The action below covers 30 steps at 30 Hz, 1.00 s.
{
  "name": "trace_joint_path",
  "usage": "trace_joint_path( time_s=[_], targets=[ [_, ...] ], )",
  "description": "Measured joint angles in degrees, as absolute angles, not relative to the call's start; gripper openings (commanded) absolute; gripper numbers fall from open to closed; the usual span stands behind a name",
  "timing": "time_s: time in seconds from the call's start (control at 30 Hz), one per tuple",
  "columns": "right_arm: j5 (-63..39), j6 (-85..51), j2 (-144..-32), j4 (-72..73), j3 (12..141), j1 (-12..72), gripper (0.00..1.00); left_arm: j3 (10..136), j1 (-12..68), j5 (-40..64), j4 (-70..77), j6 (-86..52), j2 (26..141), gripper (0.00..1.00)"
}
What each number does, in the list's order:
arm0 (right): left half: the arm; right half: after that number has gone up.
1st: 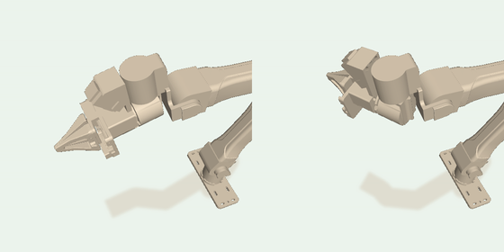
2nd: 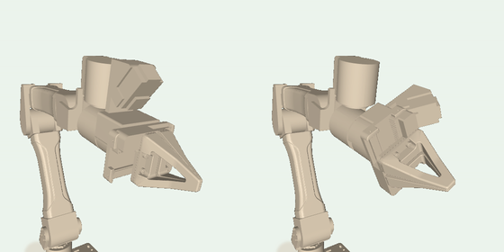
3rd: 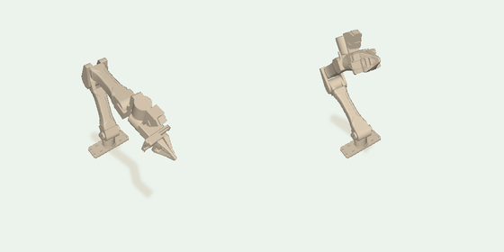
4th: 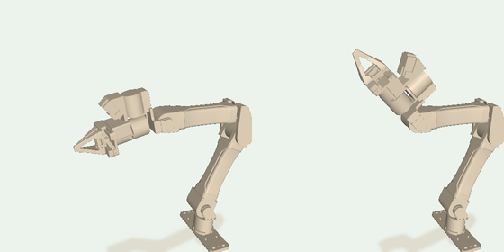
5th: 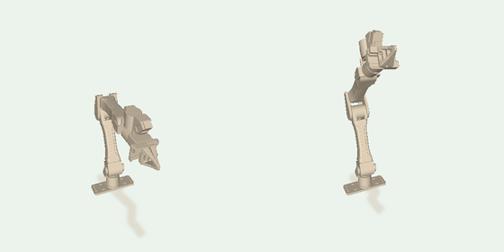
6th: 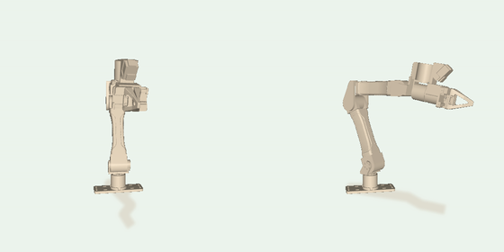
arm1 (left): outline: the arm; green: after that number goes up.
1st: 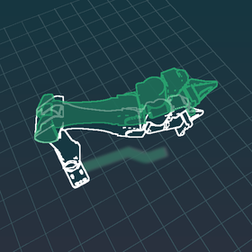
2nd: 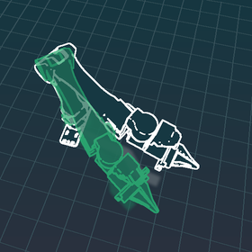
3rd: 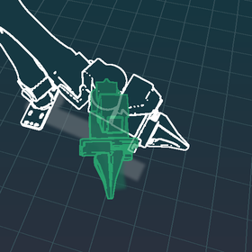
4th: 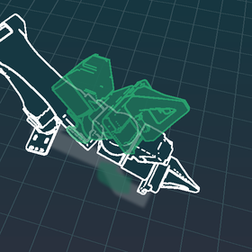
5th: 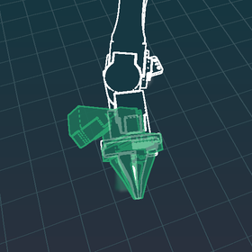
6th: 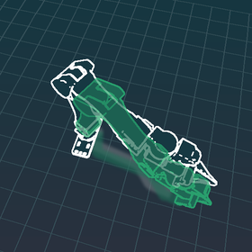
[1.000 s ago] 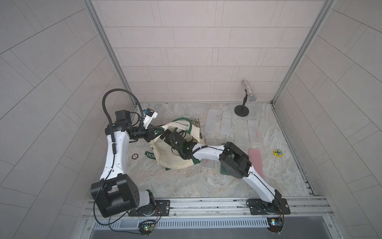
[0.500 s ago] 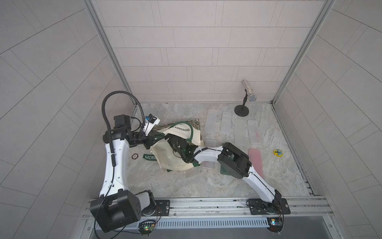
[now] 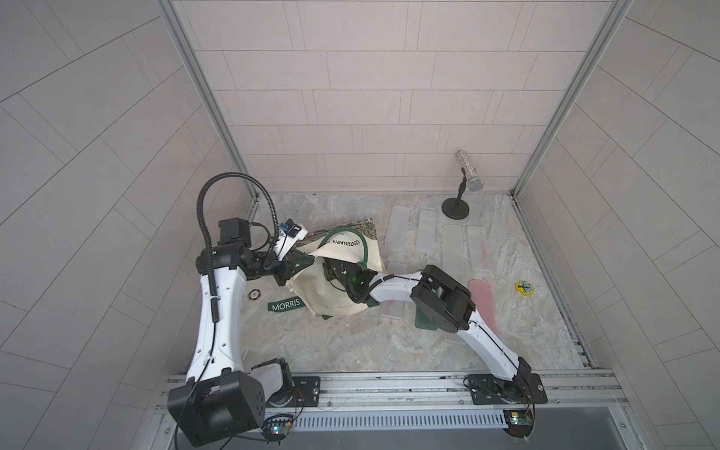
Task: Take out the pencil case from the canvas bag
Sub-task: Pick up the pencil case from the canvas bag.
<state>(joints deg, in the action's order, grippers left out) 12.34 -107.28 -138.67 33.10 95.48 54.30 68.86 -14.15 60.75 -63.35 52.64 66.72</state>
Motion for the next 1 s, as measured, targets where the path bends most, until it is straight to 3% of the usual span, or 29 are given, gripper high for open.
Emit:
trace_joint_path(
  time_s=[0.23, 1.0],
  targets=[
    [8.7, -107.4, -138.8, 32.1, 96.4, 53.6, 0.67, 68.9, -14.0, 59.9, -63.5, 52.8, 66.3, 0.0],
    [0.1, -91.9, -137.8, 35.6, 92.3, 51.5, 0.6, 67.4, -13.7, 56.3, -47.9, 27.0, 66.8, 0.0]
  ],
)
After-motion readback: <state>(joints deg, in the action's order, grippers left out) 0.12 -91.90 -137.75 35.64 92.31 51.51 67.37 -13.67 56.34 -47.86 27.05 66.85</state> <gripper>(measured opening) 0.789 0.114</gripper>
